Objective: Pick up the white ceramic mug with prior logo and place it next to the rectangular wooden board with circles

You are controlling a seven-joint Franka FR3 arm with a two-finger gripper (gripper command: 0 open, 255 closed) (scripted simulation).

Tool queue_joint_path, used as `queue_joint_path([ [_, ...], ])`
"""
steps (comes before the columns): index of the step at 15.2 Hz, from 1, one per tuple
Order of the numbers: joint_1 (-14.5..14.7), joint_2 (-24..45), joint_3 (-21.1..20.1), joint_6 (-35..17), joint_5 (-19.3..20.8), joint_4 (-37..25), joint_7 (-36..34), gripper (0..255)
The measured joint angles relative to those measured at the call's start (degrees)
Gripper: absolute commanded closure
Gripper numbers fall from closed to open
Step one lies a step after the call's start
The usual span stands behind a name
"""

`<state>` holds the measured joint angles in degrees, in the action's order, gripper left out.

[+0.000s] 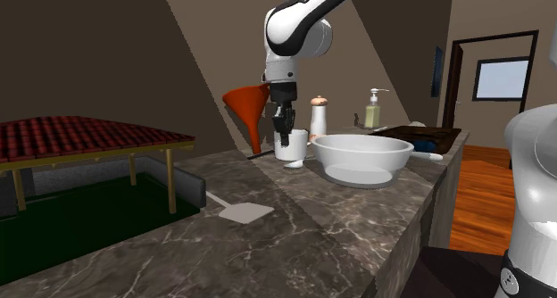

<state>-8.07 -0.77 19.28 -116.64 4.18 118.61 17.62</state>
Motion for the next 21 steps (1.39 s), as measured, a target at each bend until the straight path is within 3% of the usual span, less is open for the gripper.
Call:
queue_joint_path([
  [7, 0.0, -0.1, 0.0, 0.8, 0.1, -0.4, -0.1, 255],
  [21, 0.2, -2.4, -0.3, 11.1, 0.5, -8.4, 0.1, 255],
])
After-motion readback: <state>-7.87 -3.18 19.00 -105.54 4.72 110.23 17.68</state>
